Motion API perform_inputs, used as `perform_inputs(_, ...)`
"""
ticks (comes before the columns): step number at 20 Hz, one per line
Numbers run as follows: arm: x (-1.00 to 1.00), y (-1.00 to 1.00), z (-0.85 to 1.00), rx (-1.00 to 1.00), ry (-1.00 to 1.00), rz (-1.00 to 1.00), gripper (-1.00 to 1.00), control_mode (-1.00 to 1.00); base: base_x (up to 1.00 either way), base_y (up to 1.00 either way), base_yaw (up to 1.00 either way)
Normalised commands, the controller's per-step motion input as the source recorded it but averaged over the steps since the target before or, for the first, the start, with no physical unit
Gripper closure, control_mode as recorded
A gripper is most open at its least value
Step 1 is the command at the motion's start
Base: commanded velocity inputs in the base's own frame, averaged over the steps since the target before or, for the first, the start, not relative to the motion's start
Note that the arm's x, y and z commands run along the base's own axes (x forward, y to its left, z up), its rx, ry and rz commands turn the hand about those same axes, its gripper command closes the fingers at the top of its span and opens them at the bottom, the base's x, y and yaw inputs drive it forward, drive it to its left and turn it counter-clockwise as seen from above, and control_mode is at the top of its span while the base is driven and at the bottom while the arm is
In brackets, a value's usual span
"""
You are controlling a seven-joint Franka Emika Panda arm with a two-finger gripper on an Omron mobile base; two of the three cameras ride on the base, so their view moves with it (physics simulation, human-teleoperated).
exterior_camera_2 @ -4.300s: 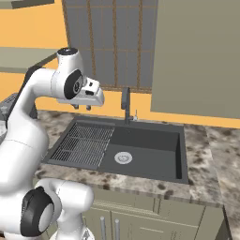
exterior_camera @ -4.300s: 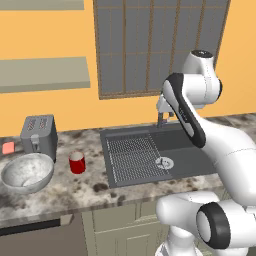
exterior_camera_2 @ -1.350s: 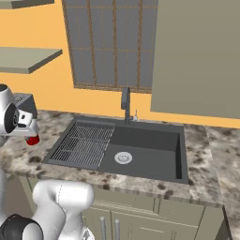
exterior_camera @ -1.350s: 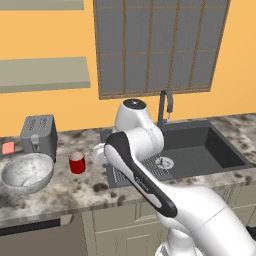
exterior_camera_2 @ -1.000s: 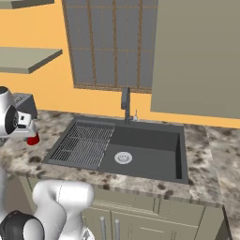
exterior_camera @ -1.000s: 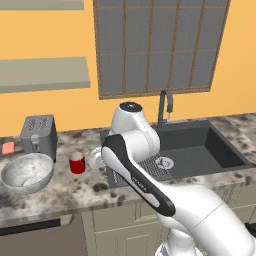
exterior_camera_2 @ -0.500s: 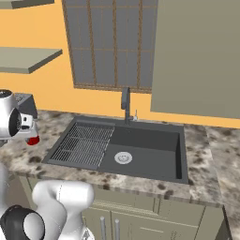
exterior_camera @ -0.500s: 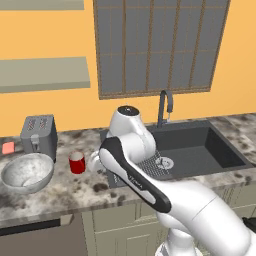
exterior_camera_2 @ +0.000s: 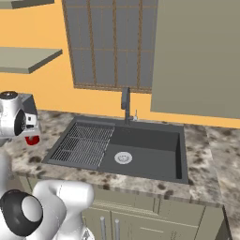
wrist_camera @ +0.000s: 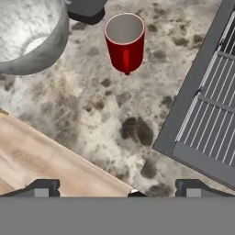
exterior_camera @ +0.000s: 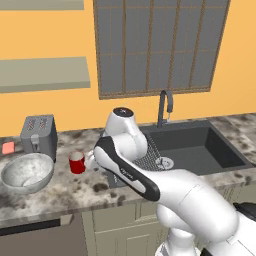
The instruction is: Pick the mug and place it in the sink. Pick the bowl and place it in the open cabinet and then close the cabinet.
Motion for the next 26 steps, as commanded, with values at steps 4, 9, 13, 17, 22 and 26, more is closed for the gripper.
perform_inputs(4,0.36,0.3,-0.14,0.0,0.0,0.0,-1.0,-1.0,0.0,0.0,0.0)
perform_inputs(9,0.32,0.18,-0.15,0.0,0.0,0.0,-1.0,-1.0,0.0,0.0,0.0)
perform_inputs(13,0.19,0.1,-0.25,0.0,0.0,0.0,-1.0,-1.0,0.0,0.0,0.0)
perform_inputs(17,0.11,0.09,-0.3,0.0,0.0,0.0,-1.0,-1.0,0.0,0.0,0.0)
perform_inputs(22,0.12,0.02,-0.26,0.0,-0.01,0.0,-1.0,-1.0,0.0,0.0,0.0)
perform_inputs(26,0.25,0.09,-0.19,0.0,0.0,0.0,-1.0,-1.0,0.0,0.0,0.0)
